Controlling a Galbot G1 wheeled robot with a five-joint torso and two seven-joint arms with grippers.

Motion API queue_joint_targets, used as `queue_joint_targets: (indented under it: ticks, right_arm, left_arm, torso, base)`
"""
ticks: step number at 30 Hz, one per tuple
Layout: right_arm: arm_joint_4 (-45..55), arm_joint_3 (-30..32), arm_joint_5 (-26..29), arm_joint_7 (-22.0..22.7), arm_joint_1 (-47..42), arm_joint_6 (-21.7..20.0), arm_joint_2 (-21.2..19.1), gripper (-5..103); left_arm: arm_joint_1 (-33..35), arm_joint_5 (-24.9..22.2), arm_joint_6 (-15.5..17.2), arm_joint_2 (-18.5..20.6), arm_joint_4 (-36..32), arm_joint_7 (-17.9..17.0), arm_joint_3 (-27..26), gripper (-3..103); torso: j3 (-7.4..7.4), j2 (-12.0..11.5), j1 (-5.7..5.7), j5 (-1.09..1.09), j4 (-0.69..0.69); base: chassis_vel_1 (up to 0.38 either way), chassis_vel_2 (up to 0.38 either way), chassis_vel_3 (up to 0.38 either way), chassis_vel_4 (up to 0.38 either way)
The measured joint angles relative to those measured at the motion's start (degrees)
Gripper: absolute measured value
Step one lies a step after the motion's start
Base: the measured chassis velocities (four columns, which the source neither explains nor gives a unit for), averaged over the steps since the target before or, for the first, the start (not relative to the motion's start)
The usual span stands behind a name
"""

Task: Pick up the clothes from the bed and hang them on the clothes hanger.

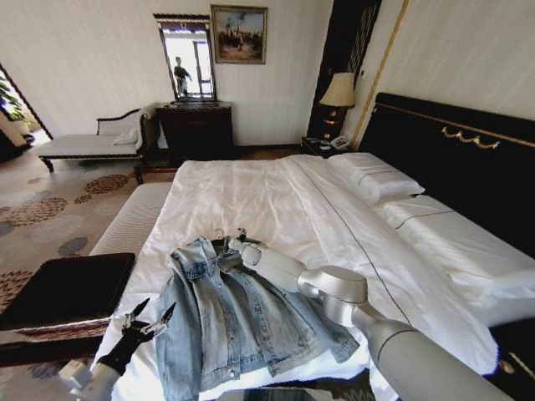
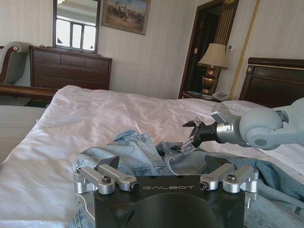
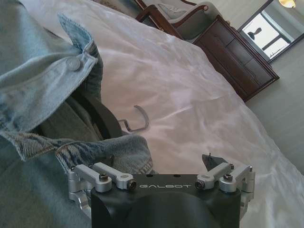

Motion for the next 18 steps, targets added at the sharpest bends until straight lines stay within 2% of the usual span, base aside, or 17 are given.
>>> queue_joint_targets:
  ticks: [3, 11, 18]
  right_arm:
    - [1.94, 1.61, -0.03, 0.66, -0.09, 0.06, 0.02, 100]
    - [1.48, 0.6, 0.58, -0.1, 0.85, 1.32, -0.02, 100]
    - [4.04, 3.42, -0.55, 1.41, -0.98, 2.96, -0.03, 100]
  left_arm:
    - [0.13, -0.14, -0.18, 0.46, 0.08, -0.05, -0.18, 100]
    - [-1.45, -0.07, 0.18, 0.74, 0.36, -1.53, -0.44, 100]
    - [-1.85, -0.85, 0.33, 0.65, 0.5, -3.18, -0.92, 100]
  torso:
    - [0.0, 0.0, -0.01, 0.0, 0.04]
    - [0.0, 0.0, 0.0, 0.0, 0.0]
    - [0.0, 0.0, 0.0, -0.01, 0.0]
  base:
    - [0.0, 0.0, 0.0, 0.0]
    - [0.0, 0.0, 0.0, 0.0]
    - [0.0, 0.0, 0.0, 0.0]
